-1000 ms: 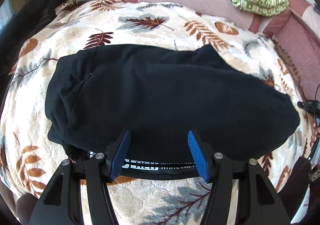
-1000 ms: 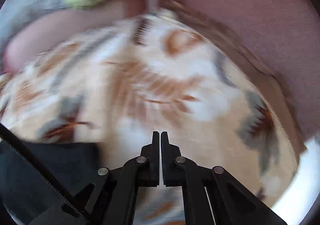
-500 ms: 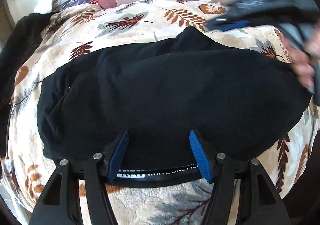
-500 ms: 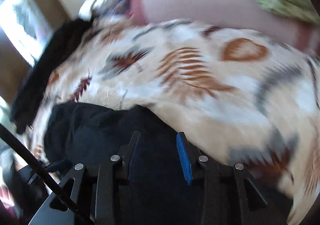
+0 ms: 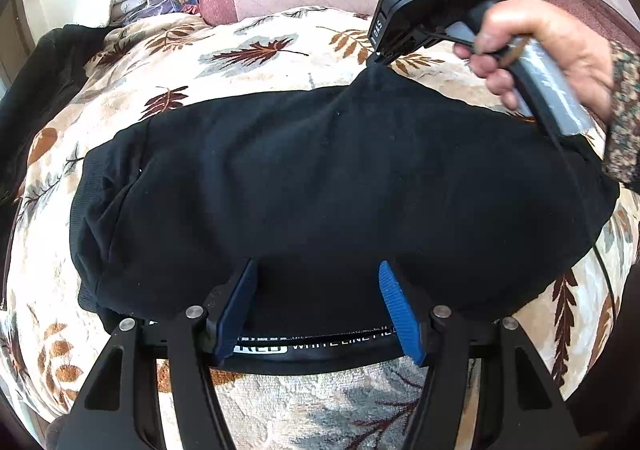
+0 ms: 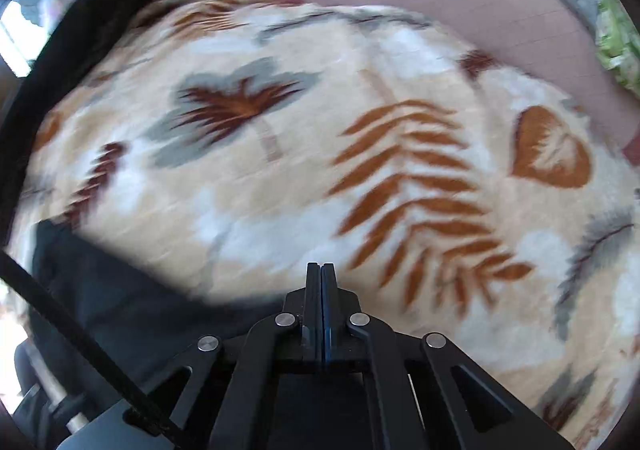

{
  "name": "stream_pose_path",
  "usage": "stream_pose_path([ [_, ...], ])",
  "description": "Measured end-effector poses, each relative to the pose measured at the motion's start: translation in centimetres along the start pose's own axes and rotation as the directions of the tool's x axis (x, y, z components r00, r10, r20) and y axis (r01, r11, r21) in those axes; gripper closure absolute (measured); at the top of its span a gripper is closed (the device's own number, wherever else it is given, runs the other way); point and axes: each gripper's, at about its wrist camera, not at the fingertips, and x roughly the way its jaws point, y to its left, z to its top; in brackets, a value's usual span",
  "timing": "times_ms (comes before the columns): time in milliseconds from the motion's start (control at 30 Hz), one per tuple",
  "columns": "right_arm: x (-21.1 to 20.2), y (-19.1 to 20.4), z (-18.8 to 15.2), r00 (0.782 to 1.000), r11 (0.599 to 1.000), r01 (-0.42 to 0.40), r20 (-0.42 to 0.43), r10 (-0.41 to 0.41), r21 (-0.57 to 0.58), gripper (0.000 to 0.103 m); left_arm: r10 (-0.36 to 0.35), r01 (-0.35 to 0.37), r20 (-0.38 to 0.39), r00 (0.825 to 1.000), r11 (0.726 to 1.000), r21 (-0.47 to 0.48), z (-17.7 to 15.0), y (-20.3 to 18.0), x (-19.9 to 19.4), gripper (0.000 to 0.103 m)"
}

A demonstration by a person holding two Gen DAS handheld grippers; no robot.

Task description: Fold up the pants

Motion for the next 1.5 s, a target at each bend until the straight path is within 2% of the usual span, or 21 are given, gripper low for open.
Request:
stream_pose_path([
  [67,0.5,-1.0,0.4,0.999,0.999,0.037,-0.008,-0.036,0.039,0.103,-0.026,0.026,-0.002,1.000,1.000,0.003,0.1,0.3,-0.3,0.040],
  [133,-0.3,-2.2,0.4,0.998,0.993,0.066,0.013,-0.067,0.098,0.102,-0.131,0.130,-0.021,0.991,0.991,-0.035,0.4,1.5,-1.7,0.040],
  [200,-2.6,-2.7,-0.4,0.998,0.991,0.014,0.062,-0.022,0.132,0.100,-0.218,0.221,0.038,0.975,0.971,-0.092,0.7,3.1,-3.9,0.040],
  [233,-4.0,-2.8,-1.3,0.996,0.989,-0.025,0.088,0.013,0.143,0.096,-0.221,0.228,0.070,0.973,0.967,-0.111,1.0,4.1,-4.8,0.040],
  [333,-6.6,-2.5,-5.2,0.979,0.966,-0.178,0.135,0.154,0.187,0.095,-0.093,0.114,0.120,0.988,0.977,-0.182,2.4,7.3,-5.7,0.040],
  [400,-7.2,-1.6,-8.1,0.956,0.935,-0.282,0.142,0.256,0.214,0.095,-0.018,0.043,0.102,0.995,0.970,-0.241,3.0,9.3,-4.7,0.040],
  [467,-7.1,-0.4,-10.8,0.931,0.905,-0.362,0.132,0.339,0.226,0.095,0.069,-0.058,0.031,0.997,0.963,-0.263,3.0,10.5,-2.9,0.040],
  [567,-6.4,1.2,-14.5,0.871,0.833,-0.491,0.138,0.471,0.254,0.095,0.158,-0.181,-0.109,0.981,0.950,-0.256,2.0,11.0,-0.3,0.040],
  [633,-5.2,2.0,-16.8,0.833,0.781,-0.548,0.111,0.542,0.301,0.094,0.193,-0.215,-0.109,0.975,0.943,-0.252,1.3,11.1,-0.6,0.030],
  [667,-4.7,2.1,-17.9,0.830,0.770,-0.548,0.094,0.550,0.326,0.094,0.183,-0.211,-0.125,0.975,0.937,-0.277,0.9,11.6,-0.6,0.028],
  [733,-4.8,1.3,-20.0,0.807,0.731,-0.579,0.127,0.576,0.361,0.094,0.086,-0.130,-0.130,0.988,0.915,-0.382,-0.2,13.7,-0.5,0.023],
  [833,-6.1,-1.8,-23.1,0.833,0.730,-0.544,0.158,0.531,0.413,0.098,0.017,-0.053,-0.087,0.996,0.897,-0.438,-1.1,15.1,-1.4,0.023],
  [933,-8.0,-7.2,-26.4,0.889,0.734,-0.455,0.211,0.406,0.505,0.098,0.075,-0.102,-0.080,0.994,0.902,-0.419,-1.4,15.4,-2.4,0.023],
  [1000,-9.5,-11.9,-29.3,0.919,0.674,-0.394,0.263,0.293,0.625,0.098,0.049,-0.075,-0.069,0.996,0.894,-0.442,-1.9,16.0,-3.0,0.023],
  [1033,-10.3,-14.4,-31.2,0.925,0.625,-0.379,0.296,0.239,0.682,0.099,0.043,-0.069,-0.067,0.997,0.889,-0.452,-2.1,16.3,-3.4,0.023],
  [1100,-11.6,-17.5,-33.8,0.915,0.530,-0.401,0.354,0.193,0.747,0.100,0.047,-0.073,-0.068,0.997,0.891,-0.448,-2.0,16.0,-3.8,0.023],
  [1167,-13.2,-18.9,-35.5,0.908,0.492,-0.411,0.394,0.144,0.768,0.099,0.076,-0.099,-0.072,0.994,0.906,-0.411,-1.6,15.1,-4.5,0.023],
  [1200,-14.3,-19.3,-36.0,0.920,0.508,-0.367,0.385,0.073,0.779,0.096,0.080,-0.100,-0.067,0.995,0.919,-0.381,-1.1,14.1,-4.8,0.023],
  [1267,-15.7,-19.5,-36.7,0.939,0.525,-0.274,0.342,-0.035,0.806,0.051,0.062,-0.075,-0.052,0.997,0.944,-0.322,0.3,11.8,-5.1,0.023],
  [1400,-17.0,-20.1,-37.7,0.911,0.485,-0.330,0.408,-0.062,0.810,0.048,-0.001,-0.004,-0.034,0.999,0.987,-0.160,3.5,5.4,-4.6,0.023],
  [1500,-18.3,-20.0,-38.1,0.892,0.524,-0.351,0.447,-0.065,0.776,0.048,-0.113,0.109,-0.049,0.992,0.991,-0.076,5.8,-0.1,-3.4,0.023],
])
